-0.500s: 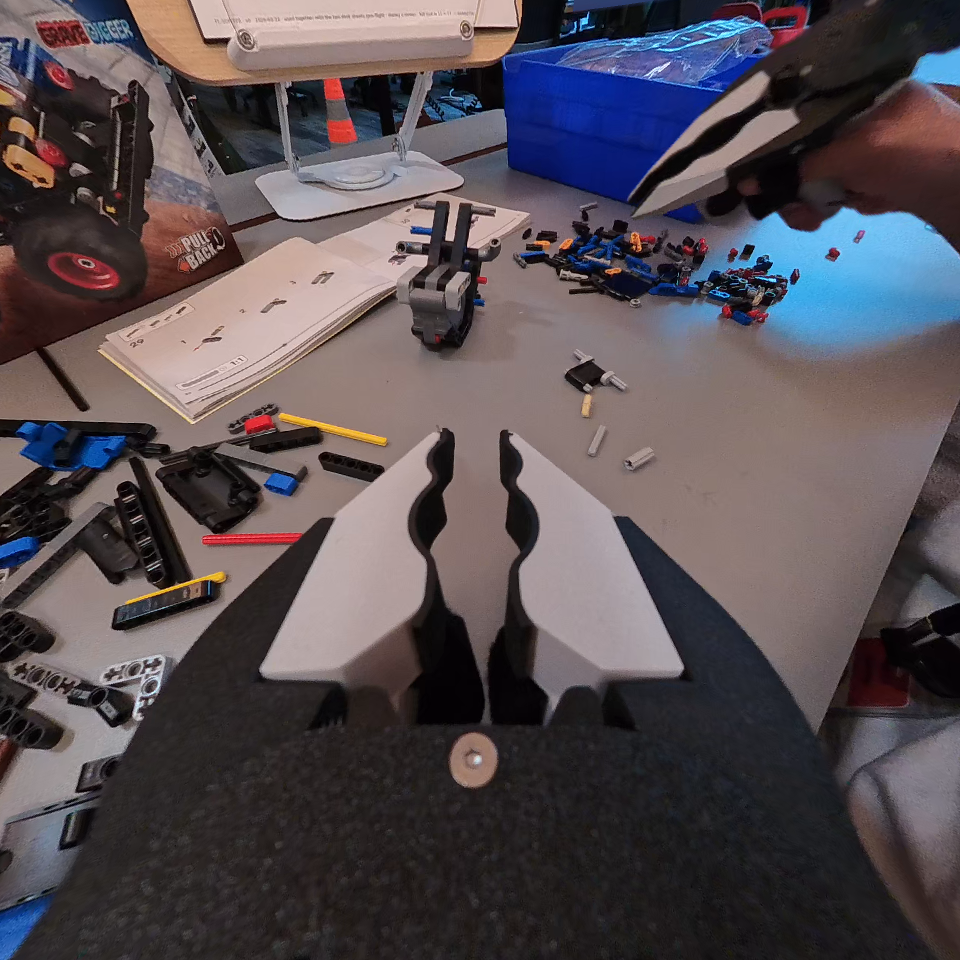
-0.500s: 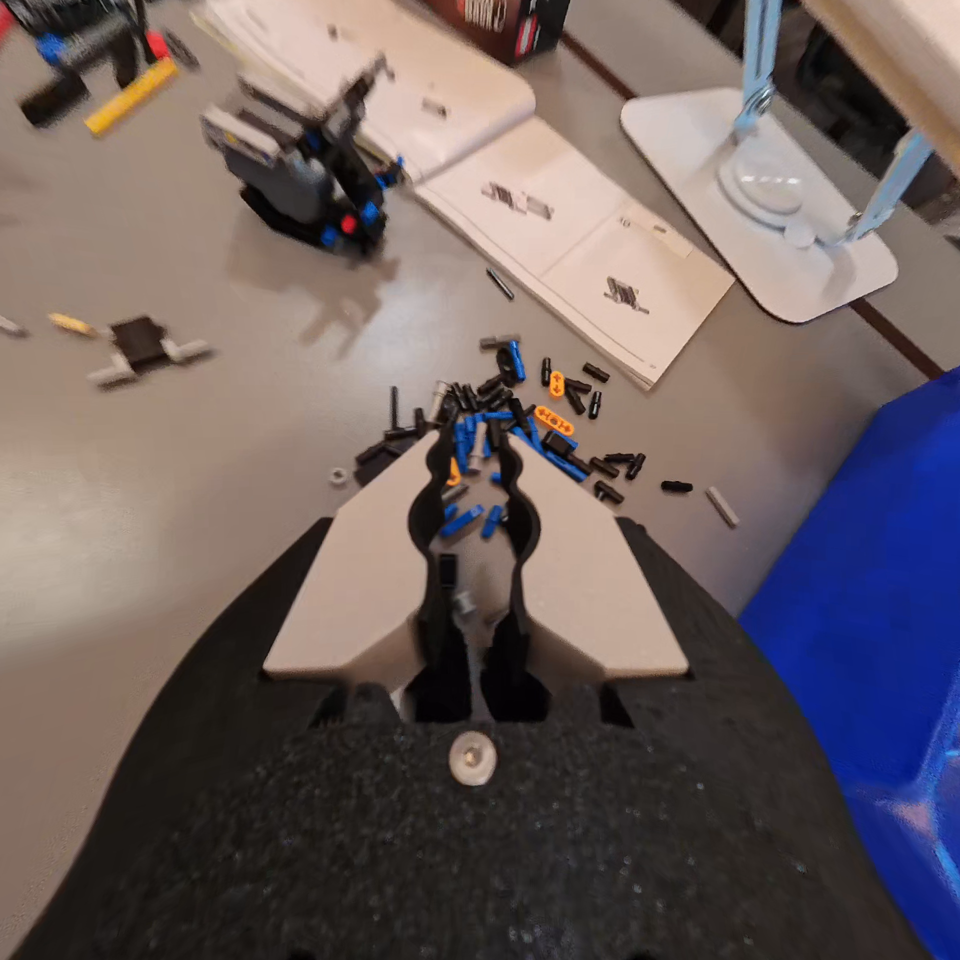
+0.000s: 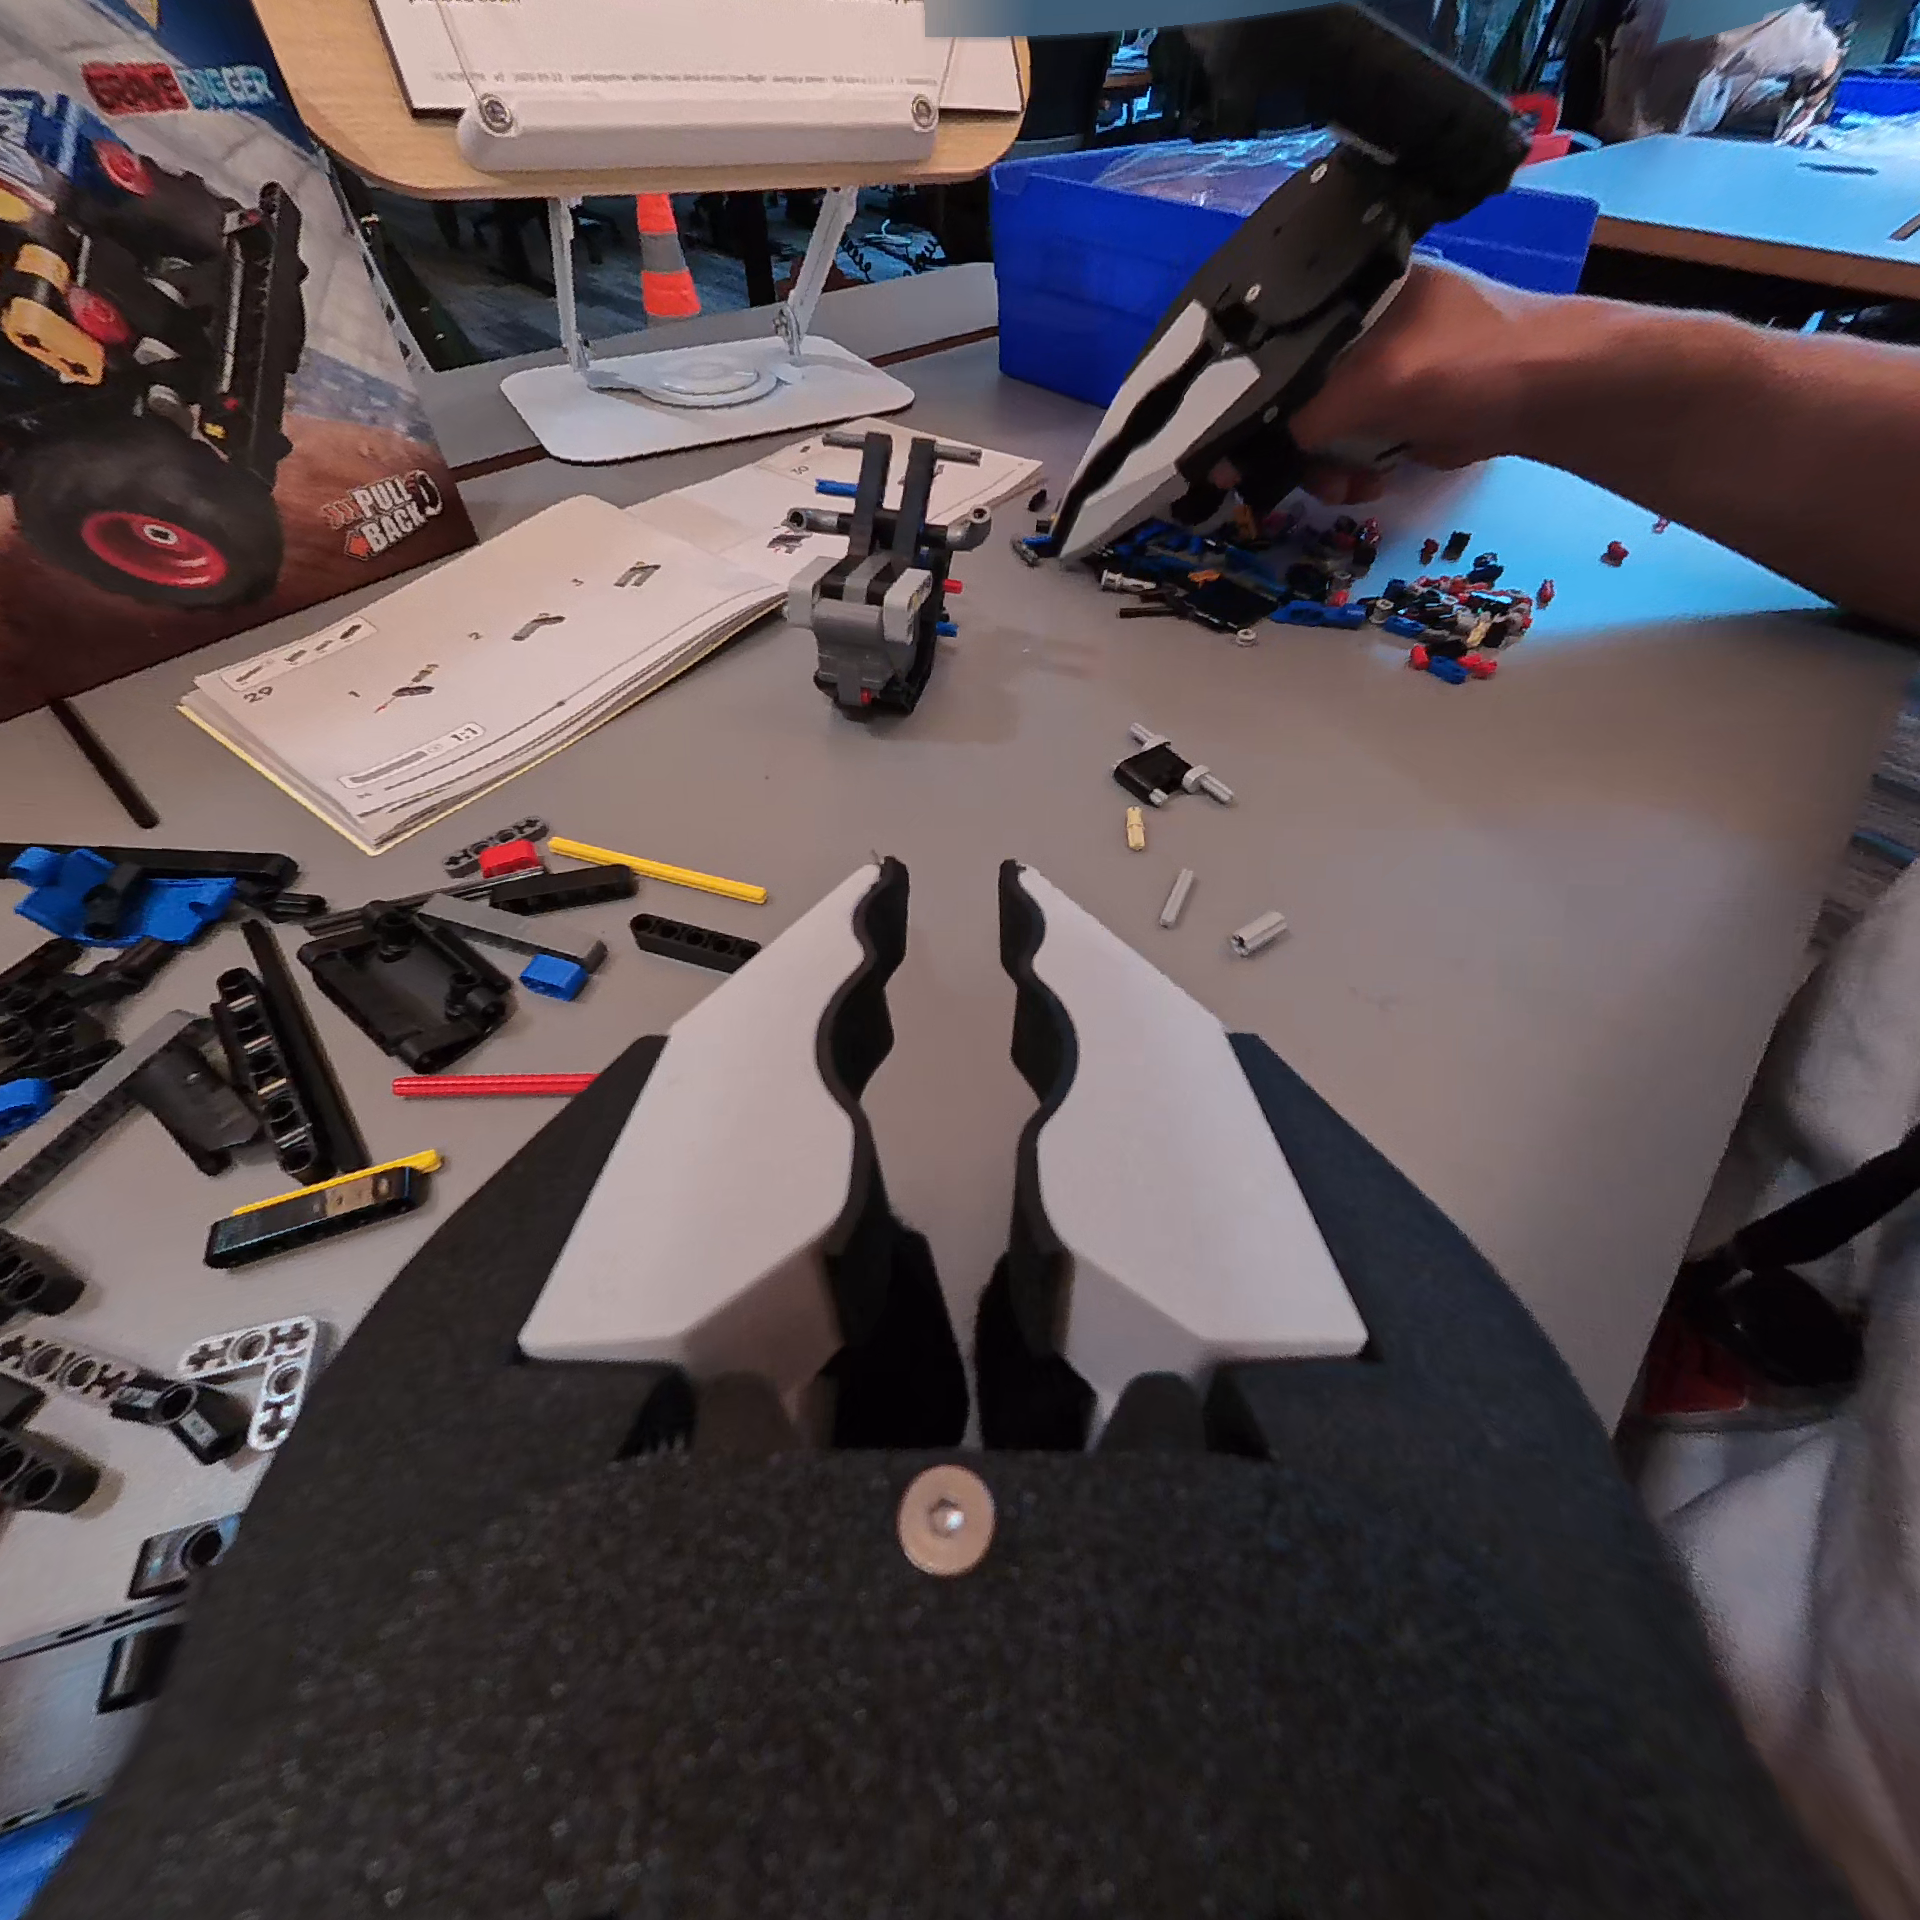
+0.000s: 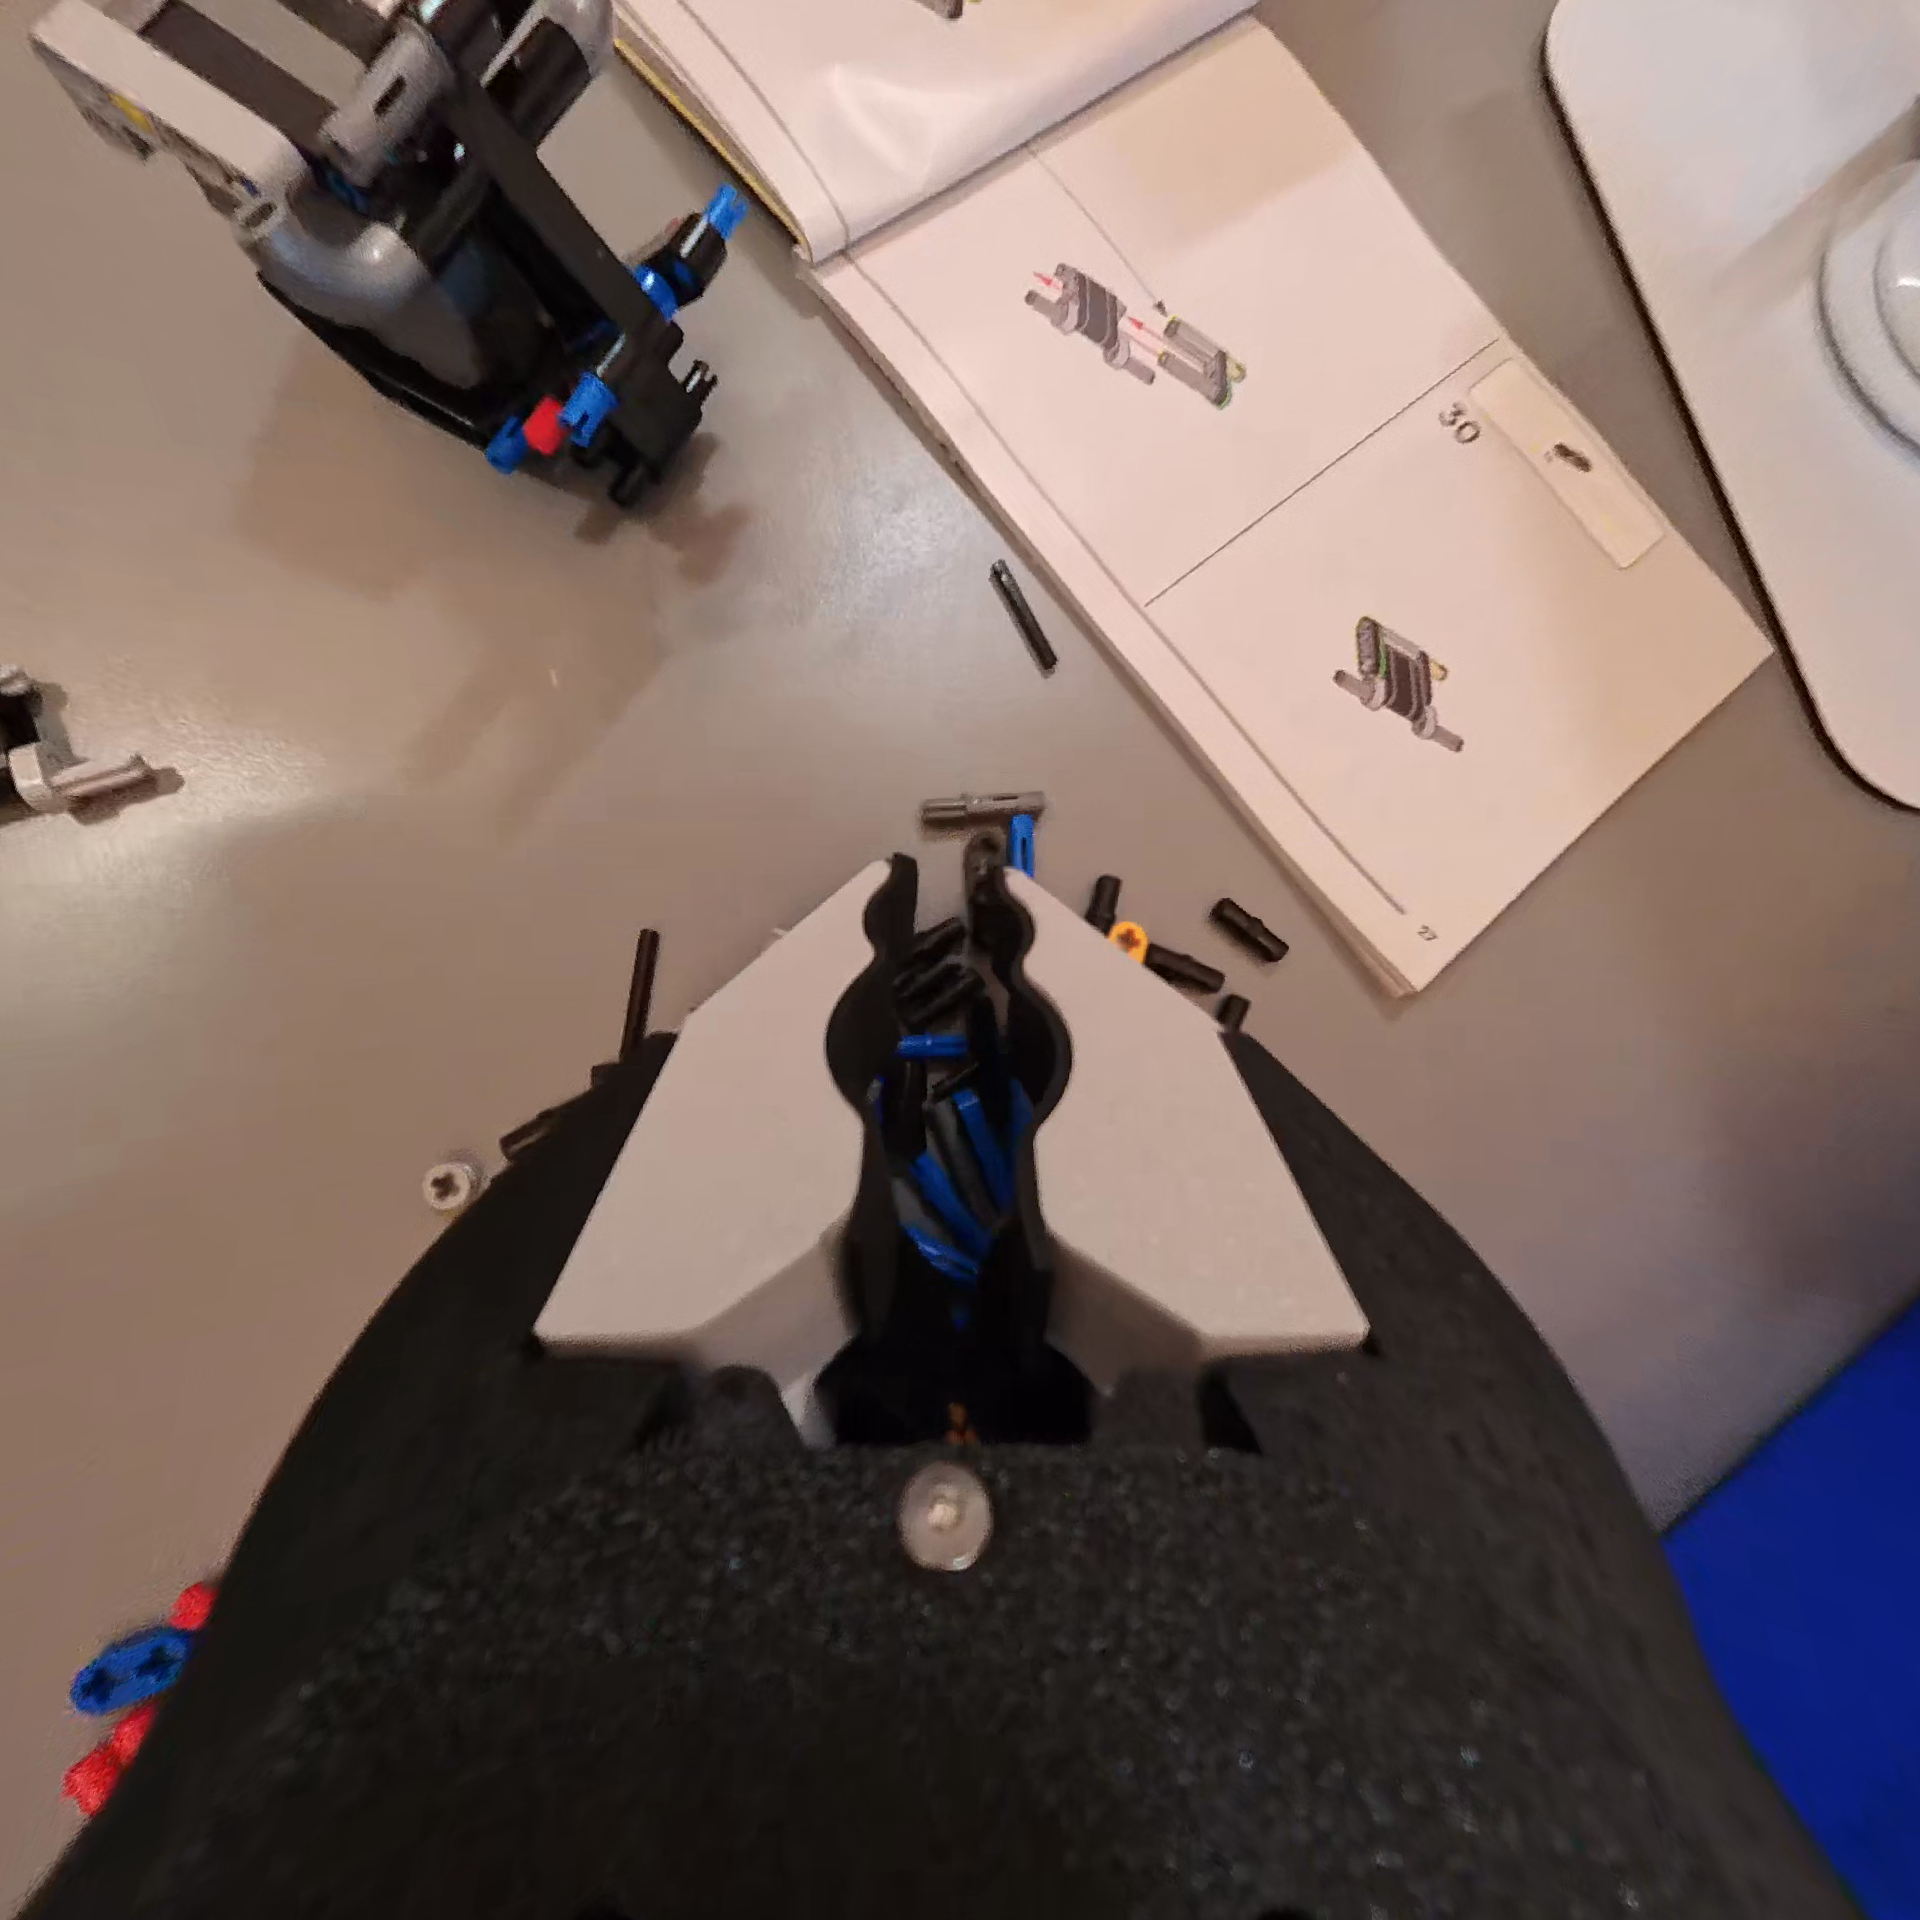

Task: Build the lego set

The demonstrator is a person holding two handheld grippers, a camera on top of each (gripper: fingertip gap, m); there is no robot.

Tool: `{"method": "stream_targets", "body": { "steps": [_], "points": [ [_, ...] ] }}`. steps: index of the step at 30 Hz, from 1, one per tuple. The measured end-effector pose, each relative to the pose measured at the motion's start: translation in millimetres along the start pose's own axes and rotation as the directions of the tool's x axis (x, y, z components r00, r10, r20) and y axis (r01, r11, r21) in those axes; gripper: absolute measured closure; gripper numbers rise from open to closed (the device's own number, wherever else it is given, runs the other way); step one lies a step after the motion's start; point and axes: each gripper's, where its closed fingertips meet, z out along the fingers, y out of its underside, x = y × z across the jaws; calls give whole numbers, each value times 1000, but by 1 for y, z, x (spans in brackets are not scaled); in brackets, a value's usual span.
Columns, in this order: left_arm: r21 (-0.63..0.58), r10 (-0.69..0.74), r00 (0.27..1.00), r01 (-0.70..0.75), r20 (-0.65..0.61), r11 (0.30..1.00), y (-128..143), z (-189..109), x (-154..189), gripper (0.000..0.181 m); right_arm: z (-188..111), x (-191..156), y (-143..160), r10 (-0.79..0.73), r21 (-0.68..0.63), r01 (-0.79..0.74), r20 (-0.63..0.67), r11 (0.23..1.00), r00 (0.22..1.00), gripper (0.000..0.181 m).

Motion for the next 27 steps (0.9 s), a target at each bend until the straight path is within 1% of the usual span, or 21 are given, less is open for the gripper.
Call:
{"method": "stream_targets", "body": {
  "steps": [3, 7, 10, 14, 20, 27],
  "points": [
    [15, -15, 1000, 16, -12, 1000, -2, -2, 0, 166, 2, 0, 0, -3, 5, 3, 3, 1000, 1000, 171],
    [19, -37, 999, 38, -25, 999, -2, -2, -1, 166, 2, 1, -1, 5, 4, -5, 12, 1000, 1000, 171],
    [25, -43, 999, 44, -28, 999, -3, -3, -1, 166, 0, 7, -1, -15, -4, 15, -22, 1000, 1000, 171],
    [25, -47, 998, 48, -29, 999, -3, -3, -2, 166, -3, 5, -2, -7, -4, 7, -6, 1000, 1000, 170],
    [17, -45, 999, 46, -26, 999, -2, -2, -2, 166, 0, 11, 3, -44, -19, 43, -62, 999, 997, 172],
    [15, -42, 999, 42, -23, 999, -2, -2, -2, 166, 1, 6, 1, -13, -8, 13, -17, 1000, 1000, 176]
  ]
}}
